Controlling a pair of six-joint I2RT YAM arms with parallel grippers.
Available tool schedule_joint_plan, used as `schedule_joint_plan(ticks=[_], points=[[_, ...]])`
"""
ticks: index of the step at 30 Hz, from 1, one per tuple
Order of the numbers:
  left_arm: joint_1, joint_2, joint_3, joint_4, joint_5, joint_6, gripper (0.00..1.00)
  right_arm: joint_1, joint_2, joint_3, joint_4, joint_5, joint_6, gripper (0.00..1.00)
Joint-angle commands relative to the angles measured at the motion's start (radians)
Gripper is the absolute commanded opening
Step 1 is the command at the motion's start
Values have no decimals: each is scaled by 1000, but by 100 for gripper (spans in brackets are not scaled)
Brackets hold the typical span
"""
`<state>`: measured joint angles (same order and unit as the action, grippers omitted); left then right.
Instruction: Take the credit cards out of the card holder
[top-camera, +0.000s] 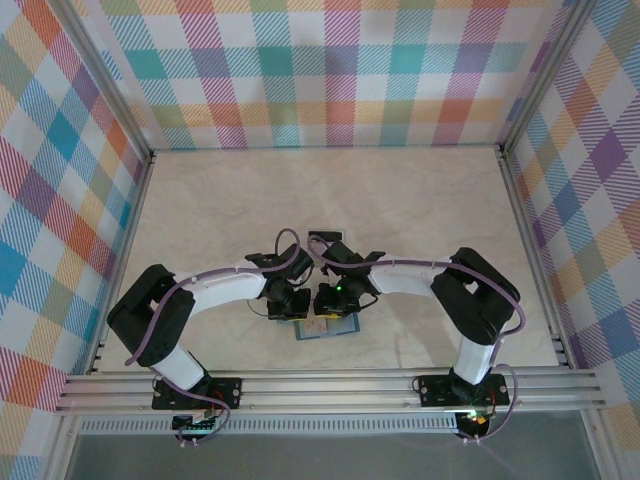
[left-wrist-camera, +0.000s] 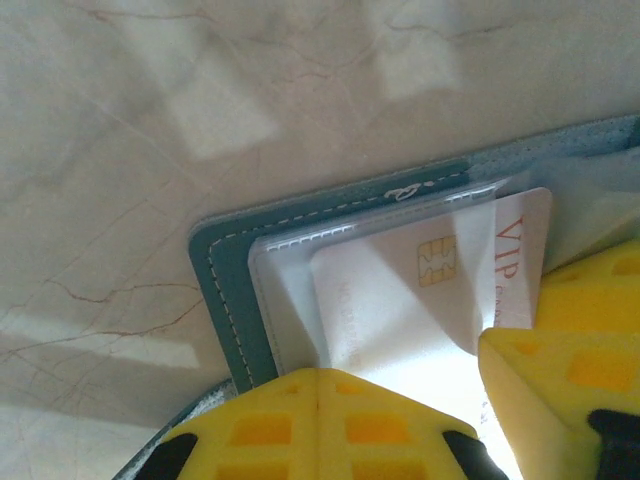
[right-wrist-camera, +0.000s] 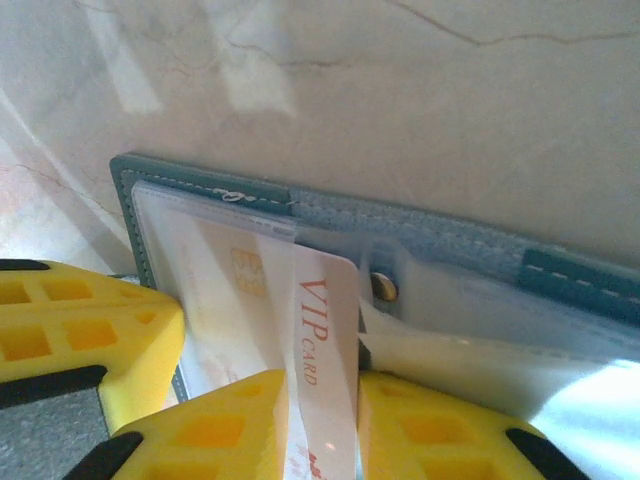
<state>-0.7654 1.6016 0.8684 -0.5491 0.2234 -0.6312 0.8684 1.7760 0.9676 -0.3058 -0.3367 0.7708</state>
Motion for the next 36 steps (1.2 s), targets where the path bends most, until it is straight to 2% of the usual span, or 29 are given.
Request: schedule_joint_plan(ticks=[1, 10, 21, 25, 31, 36], points=[[-11, 35, -30, -93, -77, 27, 0, -19, -26, -54, 102, -74, 19, 24], [-13, 36, -40, -98, -81, 26, 0, -75, -69, -169, 332, -227, 74, 19], [-15, 29, -35, -100, -79, 16, 0, -91, -54, -183, 351, -253, 57, 9], [-16, 26, -32, -105, -84, 17, 0, -91, -71, -169, 272, -198, 33, 4], [-16, 11, -36, -112, -85, 16, 0, -91, -140, -122, 27, -27, -39, 0], [-16, -7, -36, -115, -84, 15, 0, -91, -169, -81, -107, 52, -77, 0]])
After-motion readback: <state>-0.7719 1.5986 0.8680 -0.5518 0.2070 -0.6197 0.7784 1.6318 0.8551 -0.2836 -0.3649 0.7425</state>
